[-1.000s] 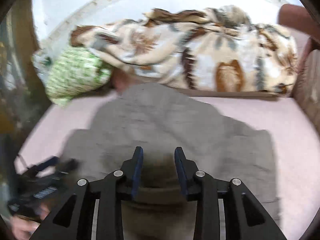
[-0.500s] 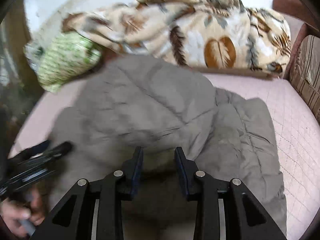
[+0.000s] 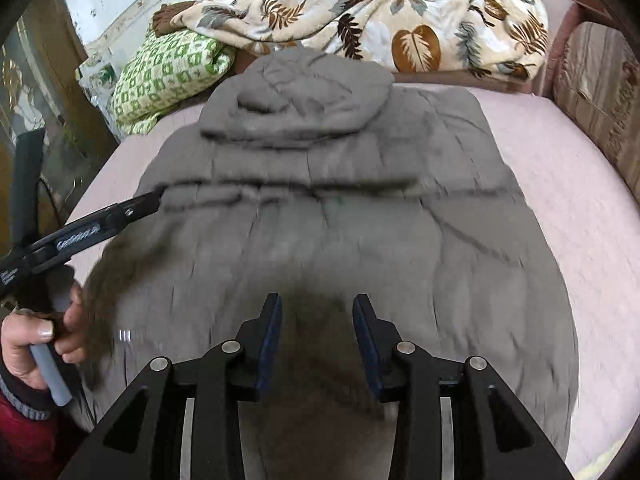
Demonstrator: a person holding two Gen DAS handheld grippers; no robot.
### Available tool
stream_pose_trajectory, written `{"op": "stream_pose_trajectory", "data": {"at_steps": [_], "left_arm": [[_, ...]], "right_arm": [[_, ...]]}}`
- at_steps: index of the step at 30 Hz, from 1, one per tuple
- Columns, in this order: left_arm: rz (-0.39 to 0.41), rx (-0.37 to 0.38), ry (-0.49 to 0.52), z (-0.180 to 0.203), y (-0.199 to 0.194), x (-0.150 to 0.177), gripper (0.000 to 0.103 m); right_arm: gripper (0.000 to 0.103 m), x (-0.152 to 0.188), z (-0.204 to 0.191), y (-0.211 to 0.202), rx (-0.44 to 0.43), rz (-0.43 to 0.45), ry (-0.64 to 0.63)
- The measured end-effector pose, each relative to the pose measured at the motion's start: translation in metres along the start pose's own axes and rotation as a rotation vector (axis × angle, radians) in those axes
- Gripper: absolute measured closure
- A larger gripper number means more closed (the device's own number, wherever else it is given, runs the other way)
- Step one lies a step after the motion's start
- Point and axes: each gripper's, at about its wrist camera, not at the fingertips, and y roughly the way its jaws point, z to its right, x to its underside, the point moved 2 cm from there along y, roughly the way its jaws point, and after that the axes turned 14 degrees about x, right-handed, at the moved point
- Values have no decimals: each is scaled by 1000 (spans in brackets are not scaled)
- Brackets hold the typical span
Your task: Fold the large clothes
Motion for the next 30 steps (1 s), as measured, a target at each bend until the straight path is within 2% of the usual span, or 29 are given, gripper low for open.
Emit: {"op": "stream_pose_trajectory", "data": {"at_steps": [3,8,10,11,13,16,25,30], "left_arm": [[-10,-36,-25,-2,-19,41,14],[-45,-103,8,2,-37,93,14],[-72,-127,25,3,-33,106,14],[-66,-146,49,5,-32,111,14],[-46,-180,91,10,-31,118,12],[-29,-181,78,7,-31,121,9],[-26,-193,58,4,-28,122,4],[0,-195,43,1,-28,125,1]], "right_arm": [[62,21,2,-7,1,-4,-13],[62,55,-2,-9,-7,-18,-29],[54,70,-9,-9,24,-3,-63],[46,77,-12,-8,35,7,-73],[37,90,-19,-6,70,58,-112],[30,95,-23,-4,106,100,-136],[6,98,-26,1,75,109,-166],[2,99,-28,2,82,103,-171]]}}
